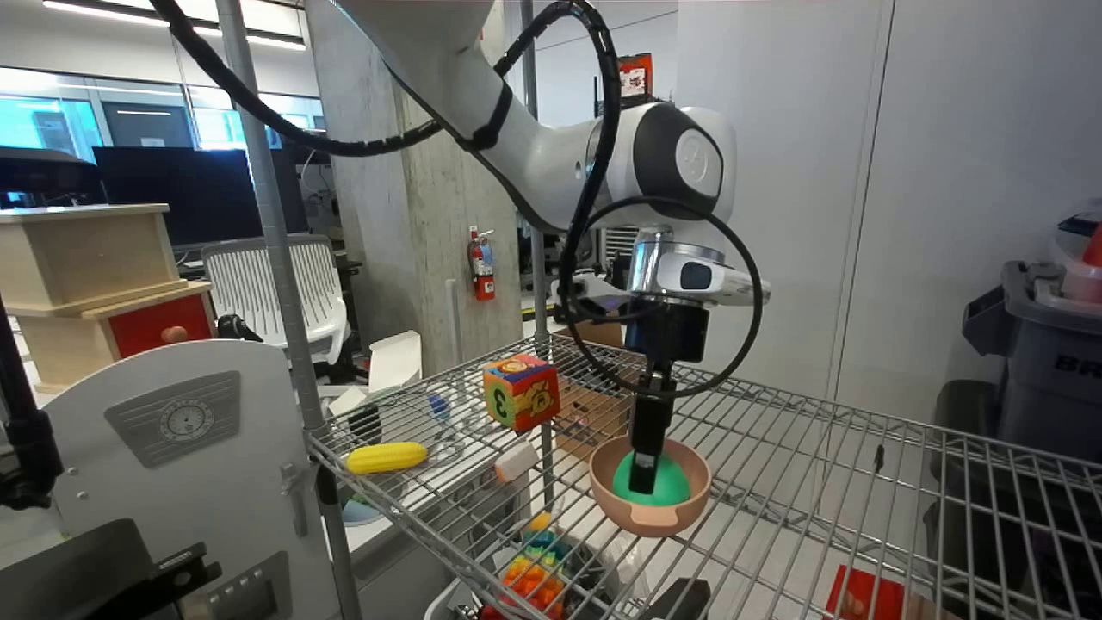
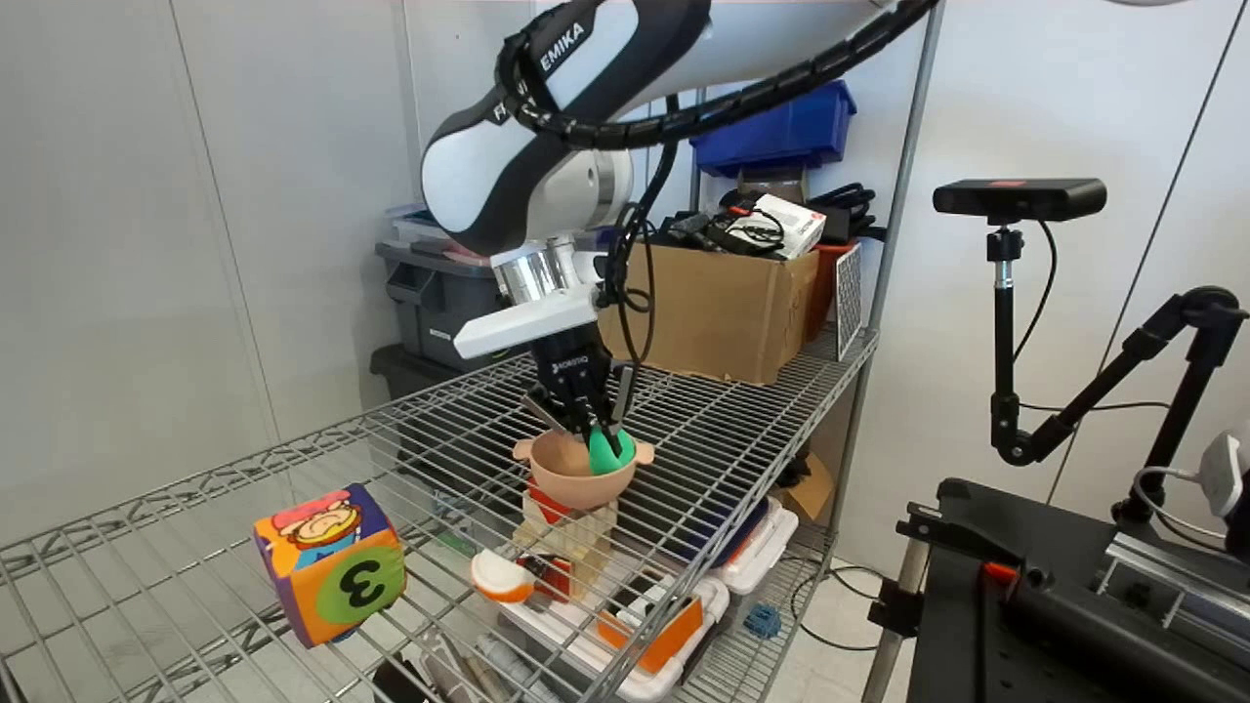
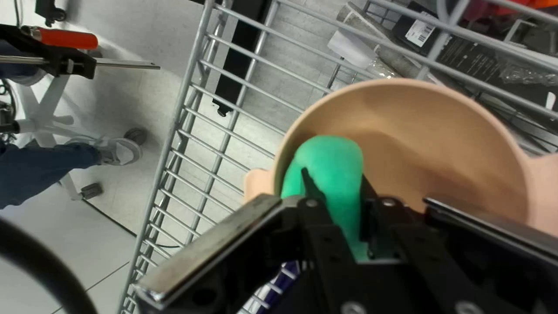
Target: Put the green plush toy in the pink pot
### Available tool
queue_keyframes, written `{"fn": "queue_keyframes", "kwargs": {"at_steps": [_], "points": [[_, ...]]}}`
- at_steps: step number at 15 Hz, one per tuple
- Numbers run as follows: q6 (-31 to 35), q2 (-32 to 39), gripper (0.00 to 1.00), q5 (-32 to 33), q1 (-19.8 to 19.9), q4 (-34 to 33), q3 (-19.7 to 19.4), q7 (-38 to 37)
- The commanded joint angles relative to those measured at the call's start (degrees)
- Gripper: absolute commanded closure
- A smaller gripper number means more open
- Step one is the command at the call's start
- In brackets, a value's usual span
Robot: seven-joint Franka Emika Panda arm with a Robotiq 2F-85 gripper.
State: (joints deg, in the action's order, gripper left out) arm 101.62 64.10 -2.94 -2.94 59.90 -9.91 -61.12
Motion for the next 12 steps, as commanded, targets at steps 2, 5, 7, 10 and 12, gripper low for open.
{"fn": "queue_keyframes", "kwargs": {"at_steps": [2, 5, 7, 10, 12], "points": [[5.55, -8.79, 0.47, 2.59, -2.46, 14.96, -0.64, 1.96], [9.16, -12.55, 0.26, 4.86, -3.08, 21.04, -0.08, 2.81], [11.44, -14.84, 0.11, 6.22, -3.6, 24.39, -0.2, 3.14], [14.35, -17.77, 0.0, 7.82, -4.0, 28.18, -0.32, 3.53], [15.67, -19.46, 0.0, 8.84, -4.1, 30.09, -0.31, 3.96]]}}
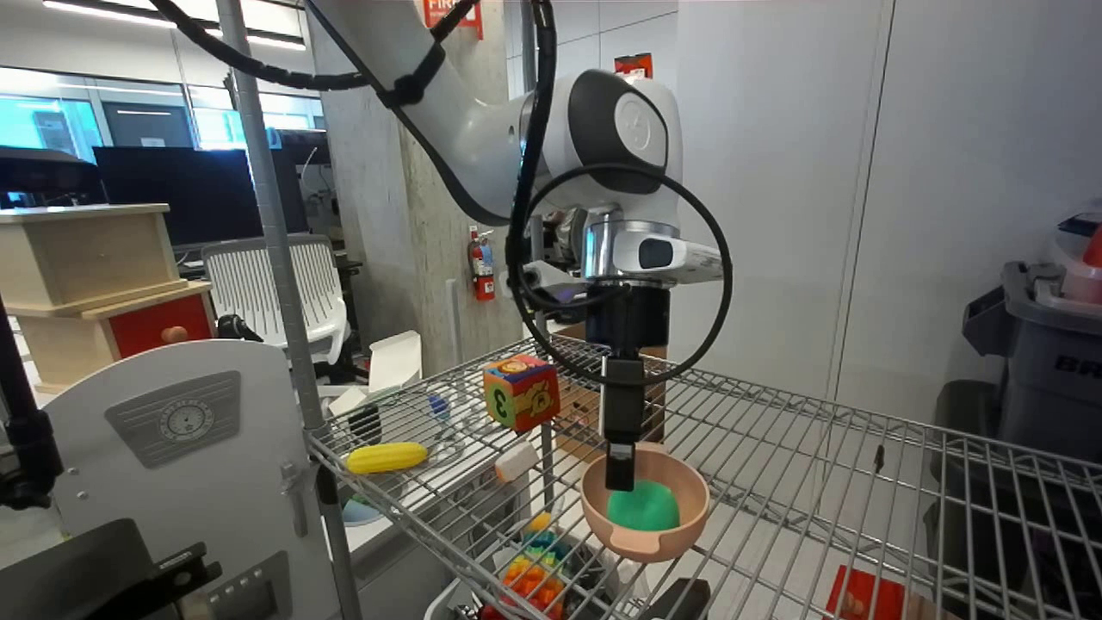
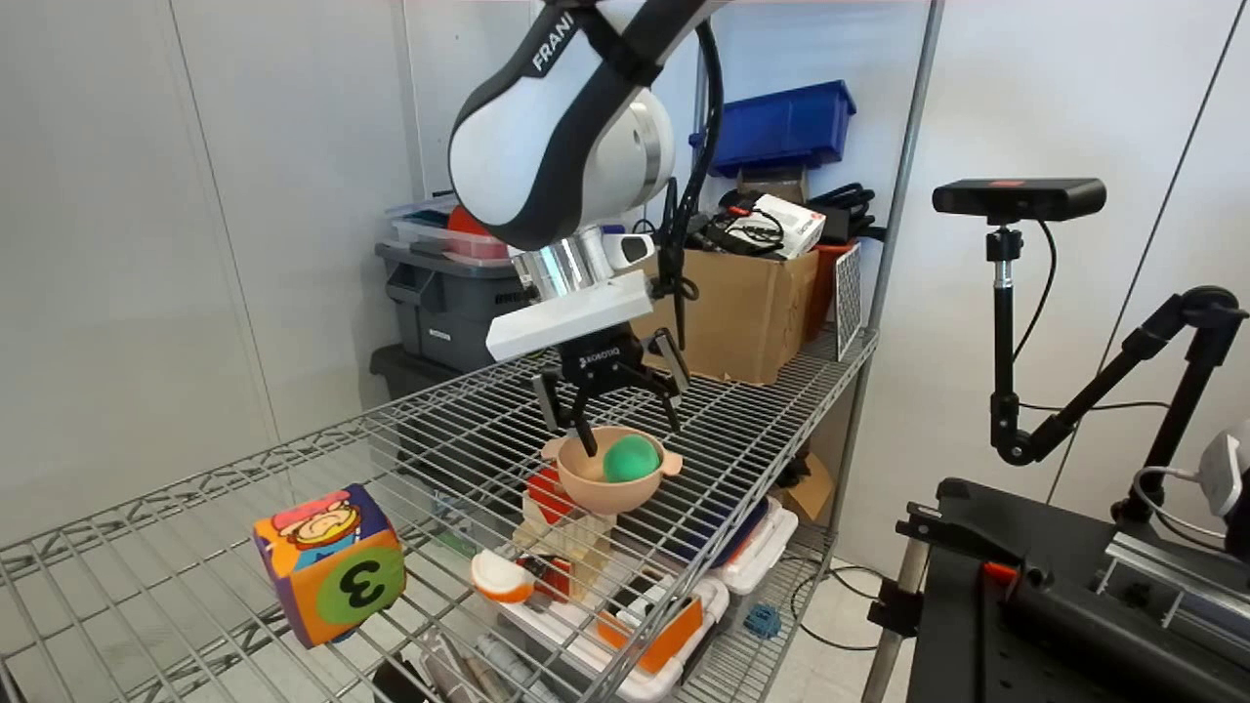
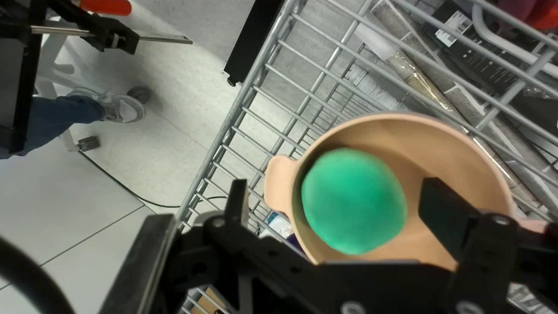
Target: Put the green plush toy in the pink pot
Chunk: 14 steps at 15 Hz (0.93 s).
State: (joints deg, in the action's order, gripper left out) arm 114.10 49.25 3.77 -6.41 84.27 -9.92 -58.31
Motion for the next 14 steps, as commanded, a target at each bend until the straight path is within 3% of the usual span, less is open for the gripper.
{"fn": "queue_keyframes", "kwargs": {"at_steps": [1, 8, 9, 10, 14], "points": [[4.48, -5.76, 0.0, 2.7, -0.71, 7.03, -0.28, 1.4], [21.3, -22.78, 0.0, 5.28, -0.99, 24.62, 0.74, 5.41], [21.2, -24.51, 0.0, 5.23, -0.9, 25.78, 0.97, 6.5], [18.45, -18.26, 0.0, 4.61, -0.71, 19.11, 0.64, 4.6], [19.23, -23.73, 0.0, 4.72, -0.5, 24.11, 1.22, 5.83]]}}
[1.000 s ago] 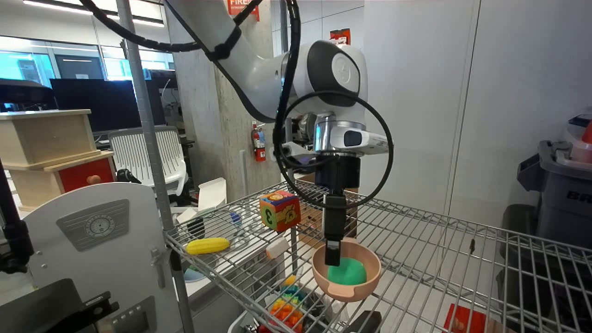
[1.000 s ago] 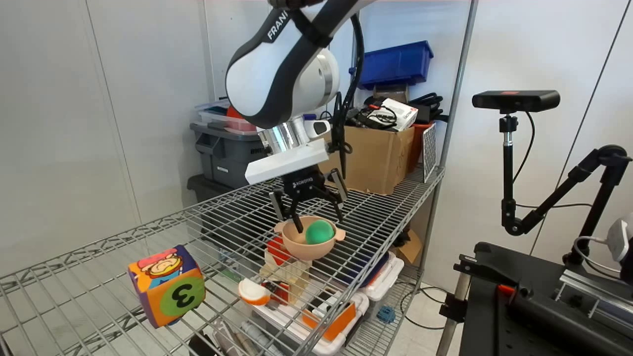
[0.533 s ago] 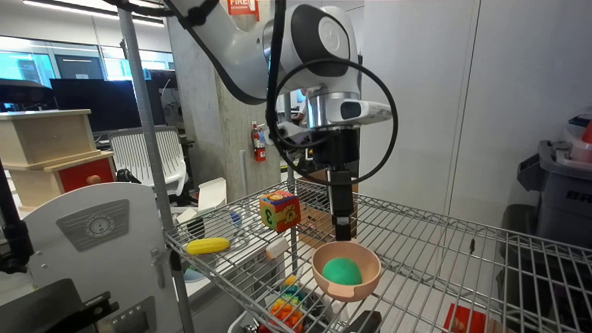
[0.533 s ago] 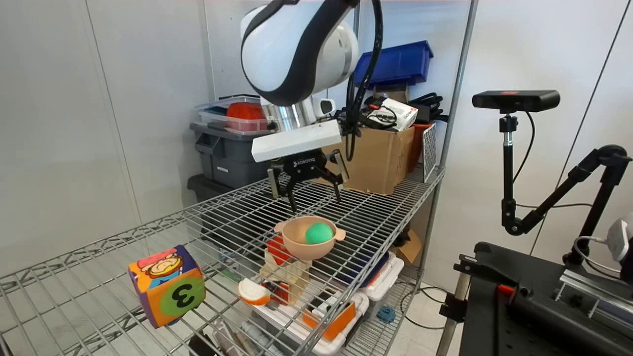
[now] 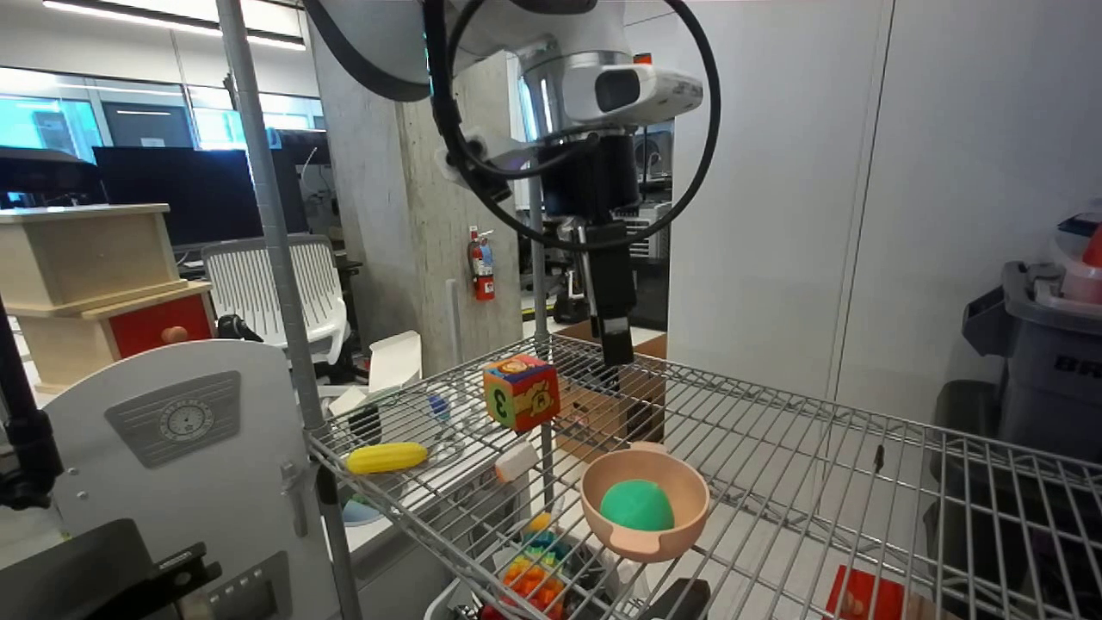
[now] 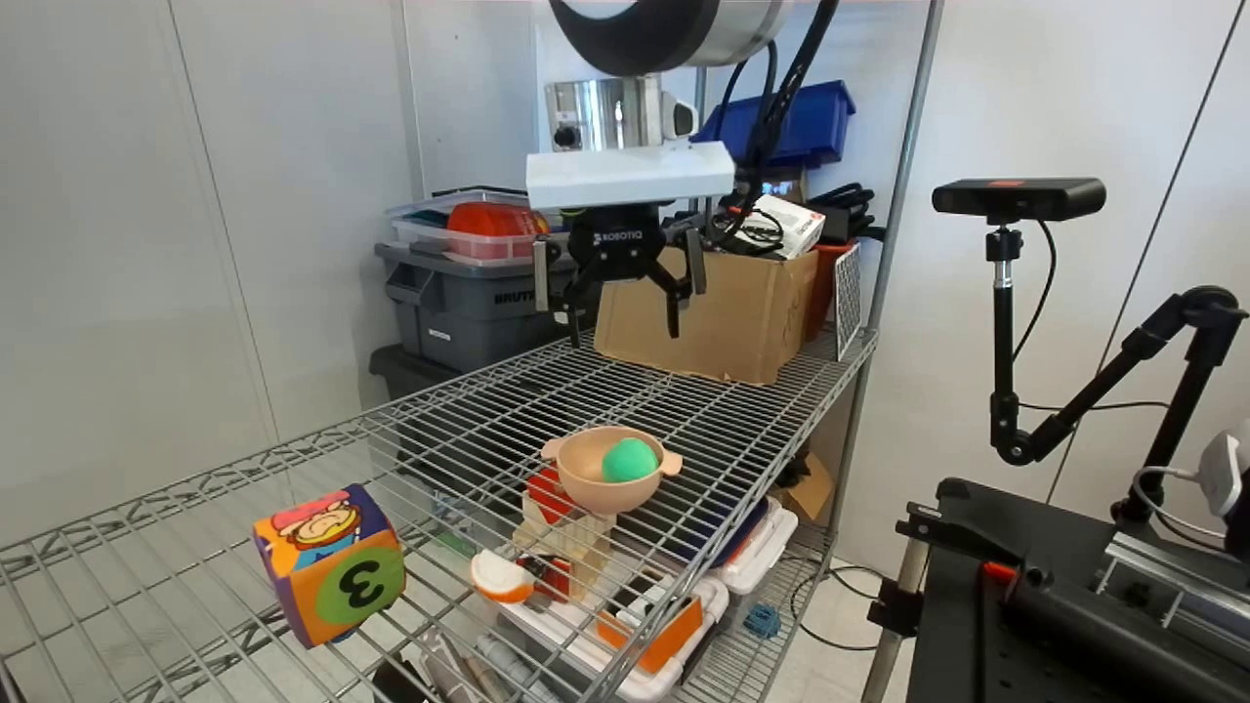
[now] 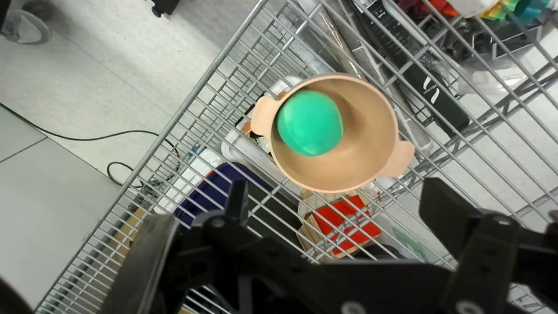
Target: Put the green plush toy in the pink pot
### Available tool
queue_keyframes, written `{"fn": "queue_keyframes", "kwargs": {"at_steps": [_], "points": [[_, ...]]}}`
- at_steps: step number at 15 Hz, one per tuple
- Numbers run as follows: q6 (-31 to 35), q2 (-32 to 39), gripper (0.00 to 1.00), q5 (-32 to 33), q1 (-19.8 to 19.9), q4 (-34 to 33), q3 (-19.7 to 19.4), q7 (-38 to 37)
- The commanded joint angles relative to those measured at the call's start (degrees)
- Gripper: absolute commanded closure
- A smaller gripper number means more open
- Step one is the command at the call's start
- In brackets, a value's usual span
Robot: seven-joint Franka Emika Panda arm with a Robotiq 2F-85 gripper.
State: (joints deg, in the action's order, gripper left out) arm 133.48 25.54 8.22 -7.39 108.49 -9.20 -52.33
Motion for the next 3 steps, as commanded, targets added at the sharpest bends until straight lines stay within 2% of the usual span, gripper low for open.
{"fn": "queue_keyframes", "kwargs": {"at_steps": [1, 3], "points": [[0.11, -0.05, 0.0, 0.26, 0.47, 0.16, 0.49, -0.11], [0.26, -0.04, 0.0, 0.26, 0.46, 0.51, 0.49, -0.09]]}}
